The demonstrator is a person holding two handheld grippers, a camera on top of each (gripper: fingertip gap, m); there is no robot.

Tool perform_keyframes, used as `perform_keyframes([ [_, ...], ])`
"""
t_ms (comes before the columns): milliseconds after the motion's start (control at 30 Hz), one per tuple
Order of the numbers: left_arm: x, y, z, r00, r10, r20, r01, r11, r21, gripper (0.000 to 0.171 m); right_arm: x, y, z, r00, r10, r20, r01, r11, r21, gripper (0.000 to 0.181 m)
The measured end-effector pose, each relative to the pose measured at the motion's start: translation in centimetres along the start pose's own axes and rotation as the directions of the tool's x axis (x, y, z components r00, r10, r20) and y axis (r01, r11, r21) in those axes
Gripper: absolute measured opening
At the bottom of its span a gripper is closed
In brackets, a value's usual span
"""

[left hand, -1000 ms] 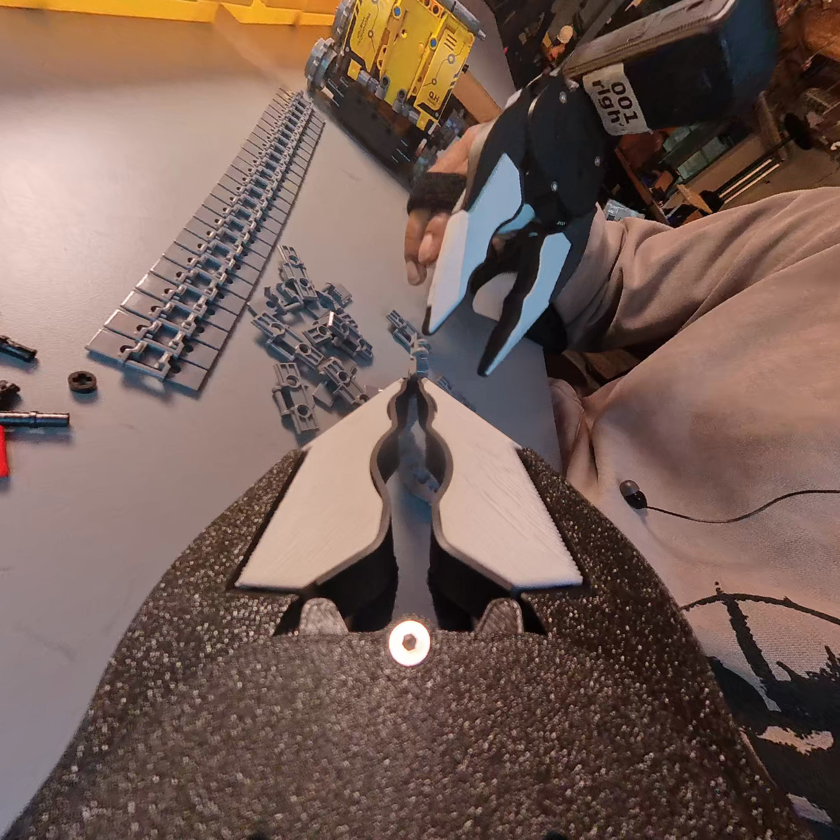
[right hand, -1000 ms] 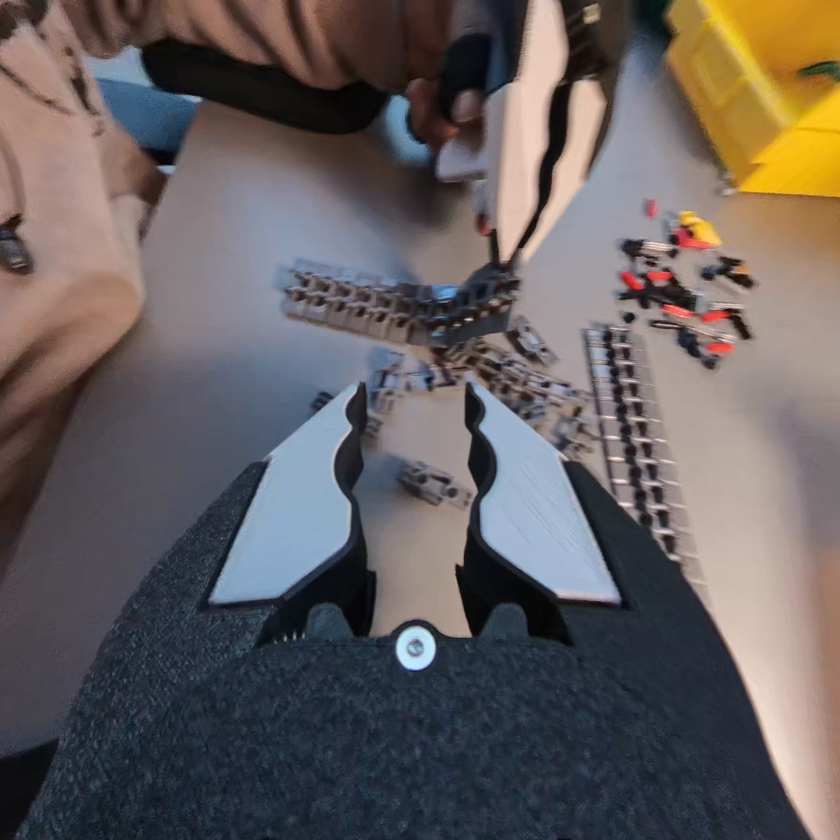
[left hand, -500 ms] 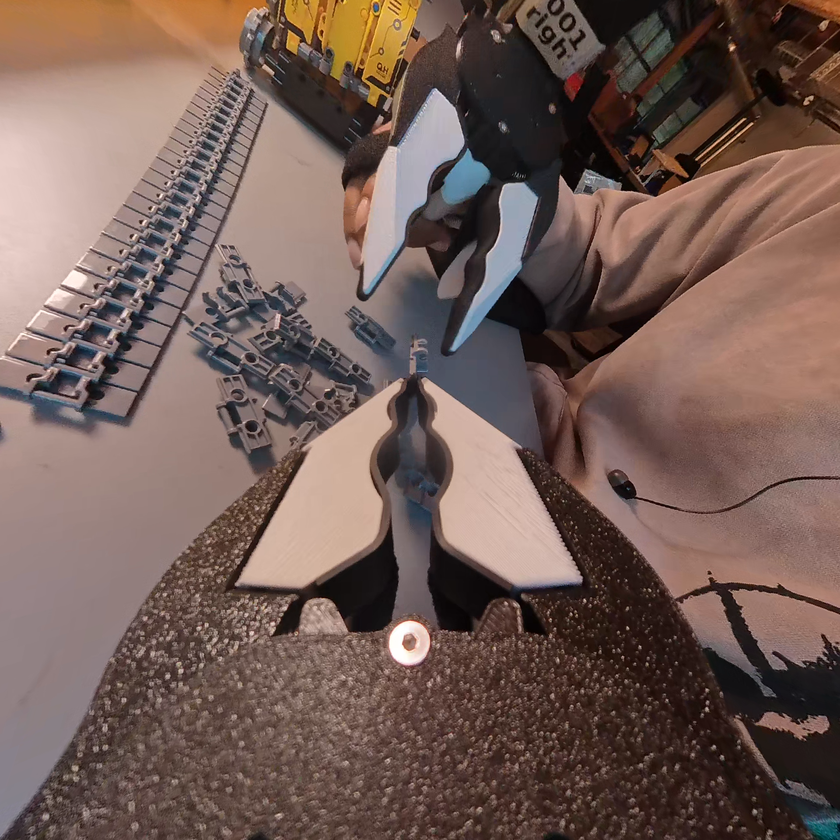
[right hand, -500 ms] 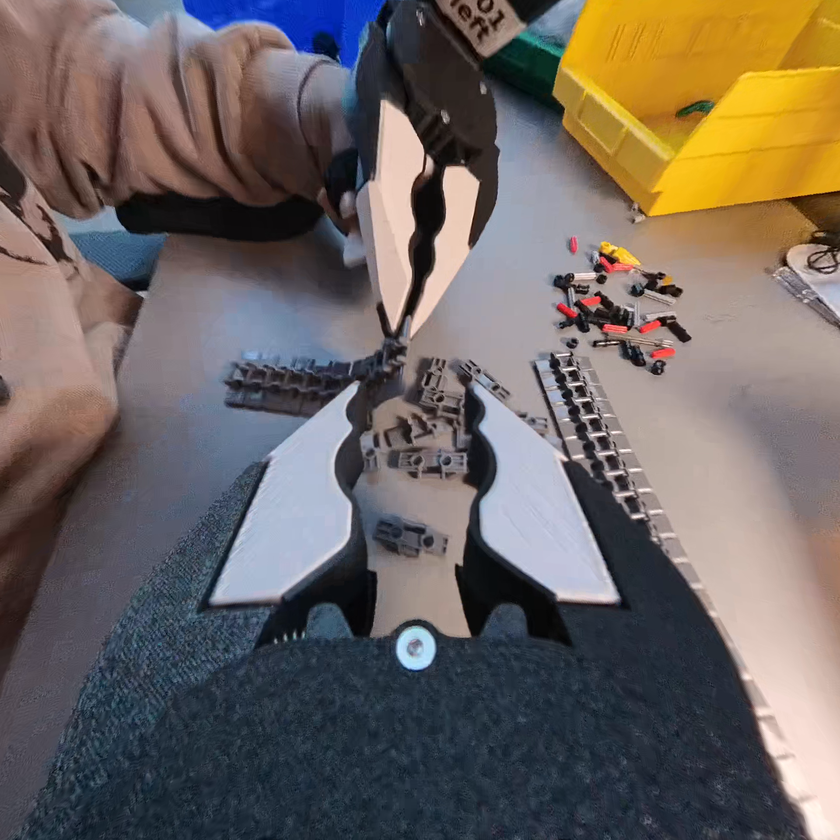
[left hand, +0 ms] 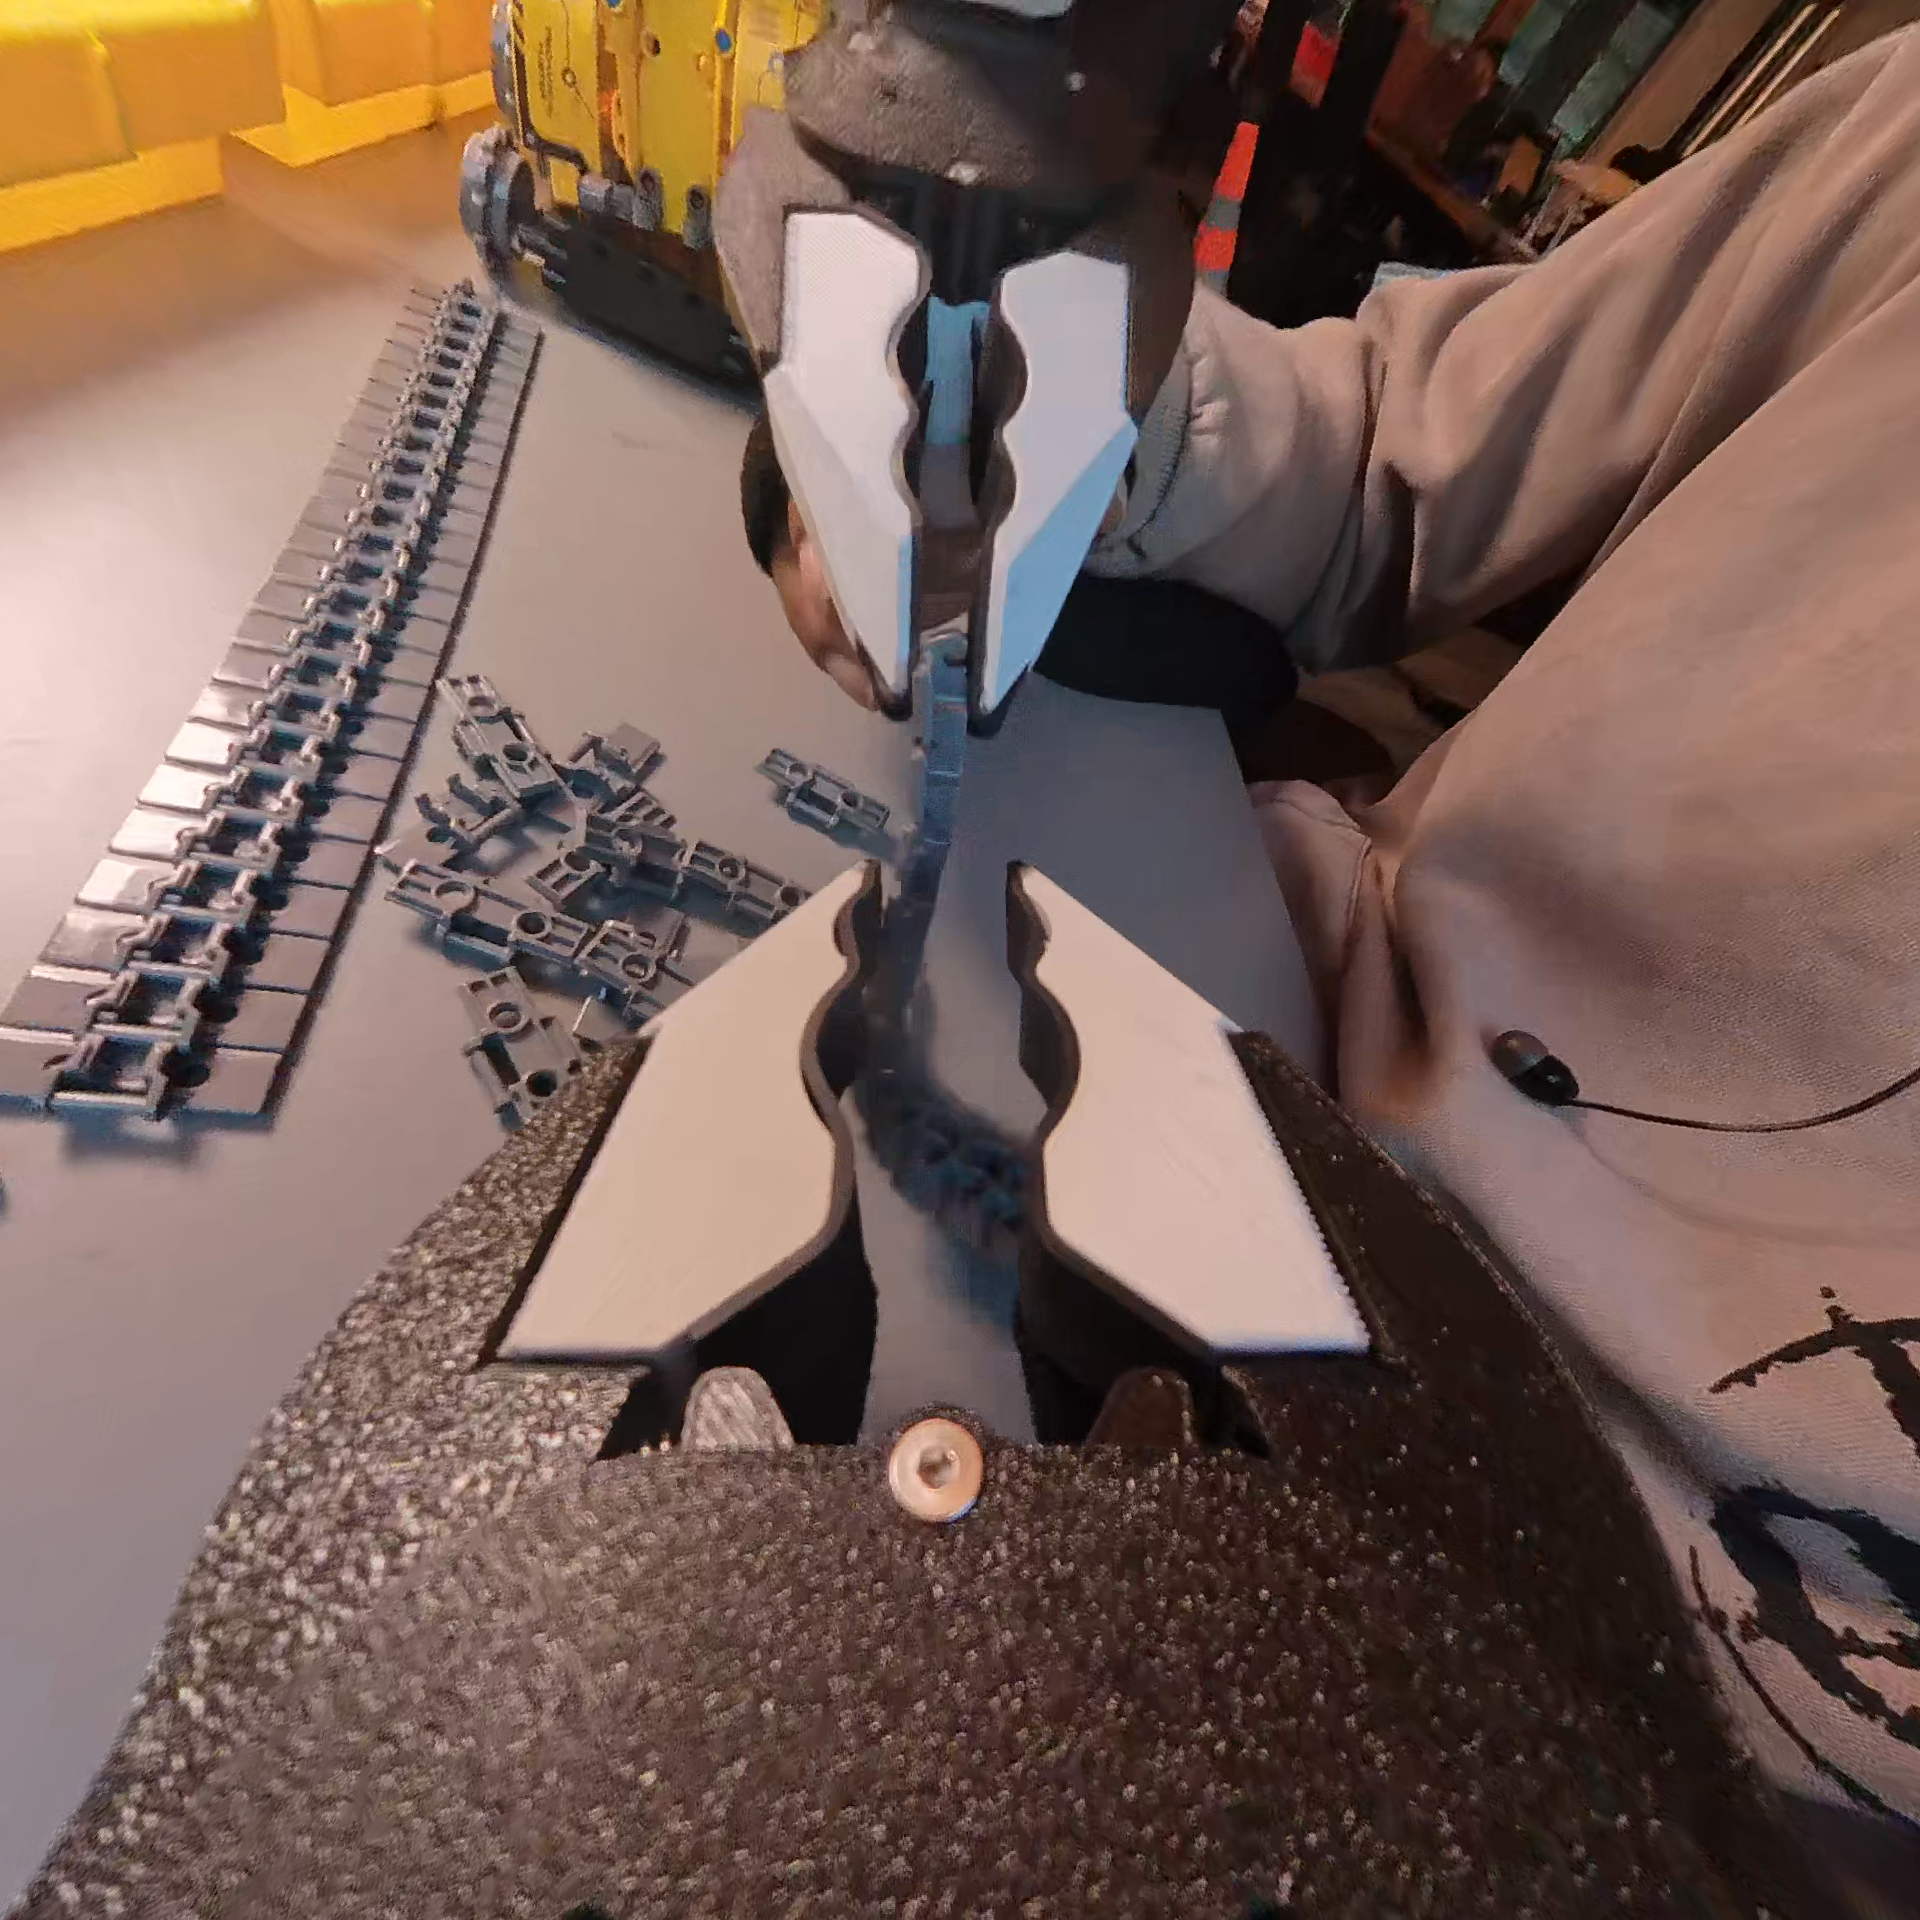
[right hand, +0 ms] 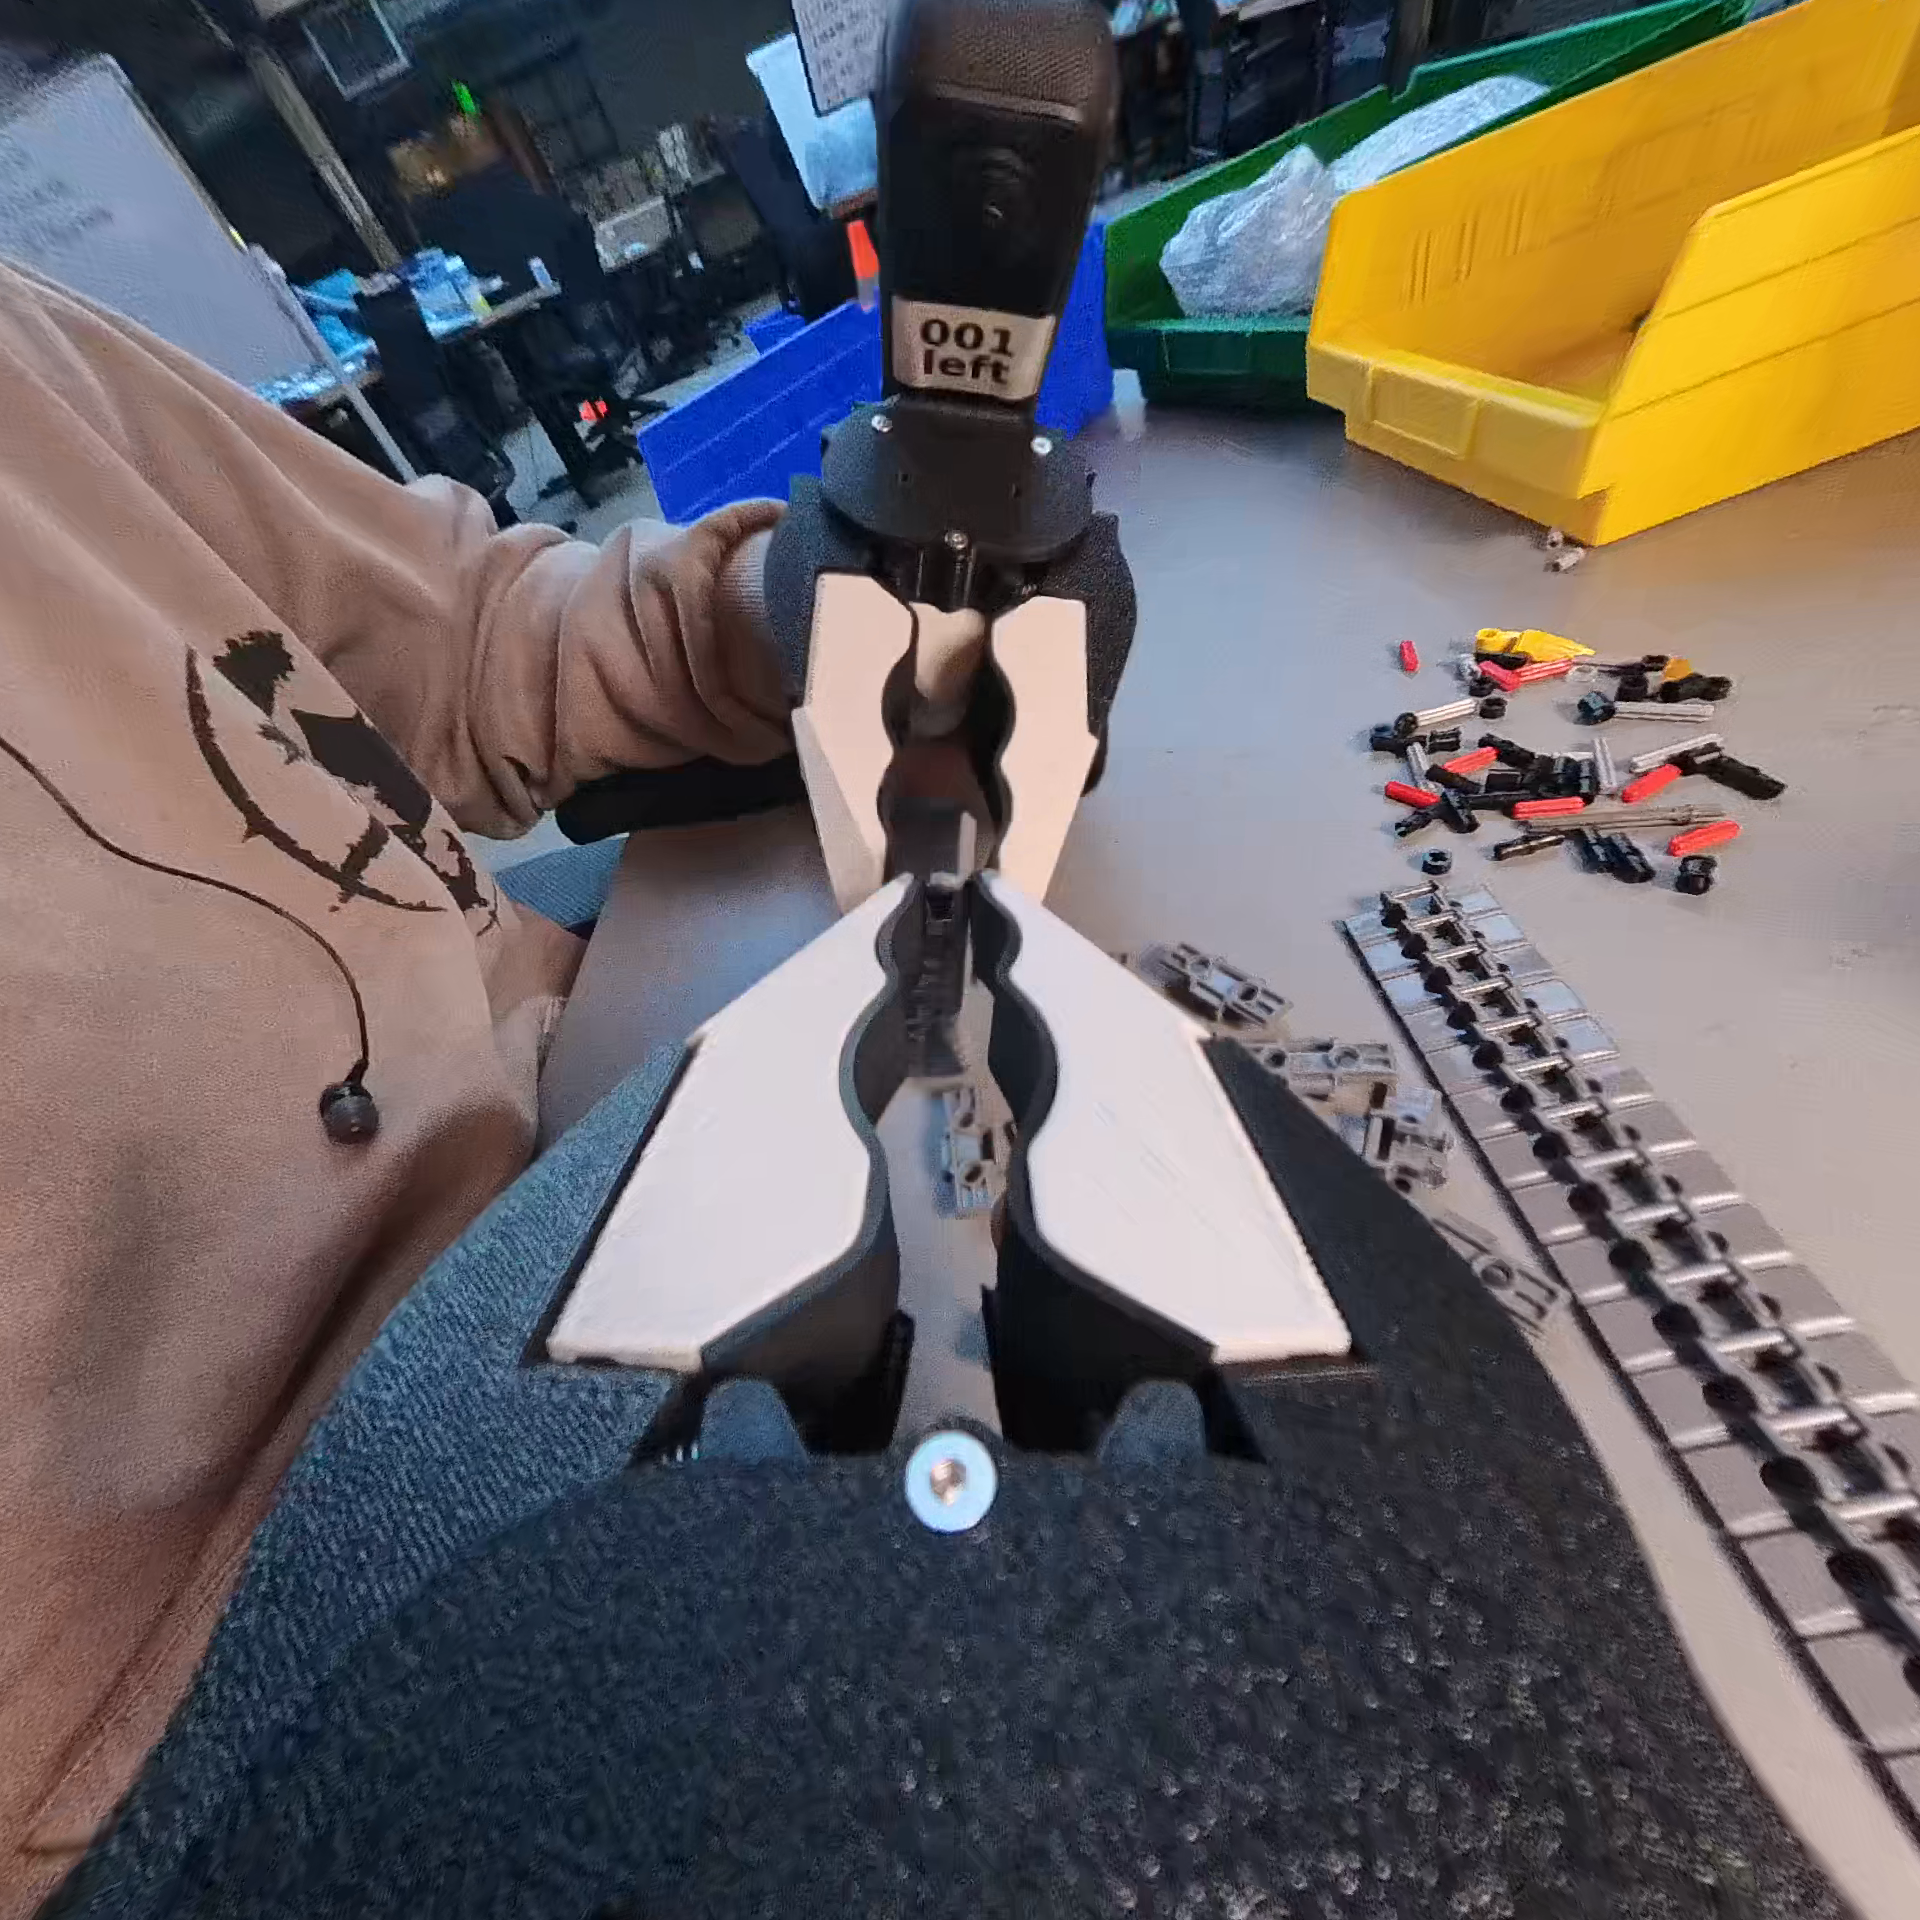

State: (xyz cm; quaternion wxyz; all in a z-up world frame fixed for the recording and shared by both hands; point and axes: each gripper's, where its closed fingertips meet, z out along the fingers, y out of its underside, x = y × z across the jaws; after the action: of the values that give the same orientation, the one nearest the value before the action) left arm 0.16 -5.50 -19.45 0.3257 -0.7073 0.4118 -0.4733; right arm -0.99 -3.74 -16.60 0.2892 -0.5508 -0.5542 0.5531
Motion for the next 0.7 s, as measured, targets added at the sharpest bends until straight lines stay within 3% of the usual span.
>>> perform_keyframes([
  [133,0.1,-2.2,-0.8,0.997,-0.061,-0.049,0.067,0.988,0.139,0.009,0.0,-0.6,-0.4,0.999,0.038,0.023,-0.039,0.998,0.049,0.006],
  [233,-0.1,-2.5,-1.3,0.994,-0.094,-0.061,0.103,0.981,0.166,0.003,0.1,-0.6,-0.6,0.998,0.05,0.028,-0.052,0.997,0.057,0.006],
  [567,-0.2,-0.4,-0.4,0.989,-0.142,-0.039,0.142,0.99,0.016,0.002,0.4,0.7,0.0,1.0,0.02,0.004,-0.02,0.999,-0.042,0.017],
  [700,-0.3,0.1,0.0,0.991,-0.133,-0.022,0.133,0.991,-0.009,0.002,0.4,1.6,0.2,1.0,0.009,-0.005,-0.009,0.996,-0.084,0.003],
])
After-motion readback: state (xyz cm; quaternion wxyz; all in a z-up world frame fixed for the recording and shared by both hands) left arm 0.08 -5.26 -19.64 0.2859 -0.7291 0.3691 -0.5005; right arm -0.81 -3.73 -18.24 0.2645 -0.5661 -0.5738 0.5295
